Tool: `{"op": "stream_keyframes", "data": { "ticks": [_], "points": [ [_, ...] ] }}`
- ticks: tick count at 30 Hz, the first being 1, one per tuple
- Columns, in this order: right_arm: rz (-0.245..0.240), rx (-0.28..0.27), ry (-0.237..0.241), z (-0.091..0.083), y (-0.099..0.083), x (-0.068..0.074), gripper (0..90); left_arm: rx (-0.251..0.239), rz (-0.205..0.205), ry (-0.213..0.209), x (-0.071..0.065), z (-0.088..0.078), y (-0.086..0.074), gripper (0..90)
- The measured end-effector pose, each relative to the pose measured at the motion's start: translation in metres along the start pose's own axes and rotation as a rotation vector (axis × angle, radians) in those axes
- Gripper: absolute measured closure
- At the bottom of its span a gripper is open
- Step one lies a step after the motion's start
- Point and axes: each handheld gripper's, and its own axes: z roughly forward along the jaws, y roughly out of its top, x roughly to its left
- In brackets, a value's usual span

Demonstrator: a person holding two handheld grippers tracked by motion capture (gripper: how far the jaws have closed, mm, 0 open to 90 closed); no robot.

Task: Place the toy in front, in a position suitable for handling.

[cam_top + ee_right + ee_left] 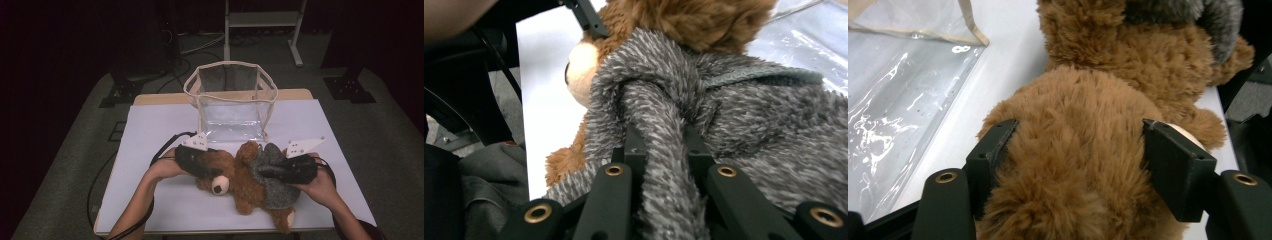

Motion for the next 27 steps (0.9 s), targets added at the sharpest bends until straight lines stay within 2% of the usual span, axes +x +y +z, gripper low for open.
{"op": "stream_keyframes", "data": {
  "ticks": [2,5,9,12,16,19,22,24,27],
  "points": [
    [0.015,-0.029,0.0,-0.009,0.002,-0.004,77.9,-0.005,0.011,0.01,-0.004,-0.001,-0.001,33.5],
    [0.018,-0.068,-0.01,-0.023,0.01,-0.008,78.0,0.001,0.05,0.032,-0.011,-0.002,-0.001,34.7],
    [-0.019,-0.079,-0.034,-0.032,0.032,-0.007,78.0,0.027,0.099,0.051,-0.02,-0.004,0.002,35.6],
    [-0.036,-0.049,-0.028,-0.028,0.048,-0.008,77.9,0.035,0.116,0.055,-0.025,-0.005,0.003,36.0],
    [-0.053,0.031,-0.006,-0.006,0.06,-0.009,77.7,0.041,0.129,0.054,-0.029,-0.006,0.001,36.0],
    [-0.049,0.11,0.012,0.017,0.06,-0.009,77.5,0.039,0.132,0.048,-0.032,-0.007,0.0,36.0],
    [-0.056,0.183,0.005,0.034,0.054,-0.008,77.3,0.039,0.134,0.045,-0.033,-0.008,-0.002,36.0],
    [-0.045,0.168,0.012,0.03,0.051,-0.009,77.4,0.03,0.13,0.045,-0.033,-0.008,-0.003,36.1],
    [-0.027,0.152,-0.001,0.014,0.043,-0.013,77.4,0.028,0.129,0.047,-0.034,-0.008,-0.004,36.2]
  ]
}}
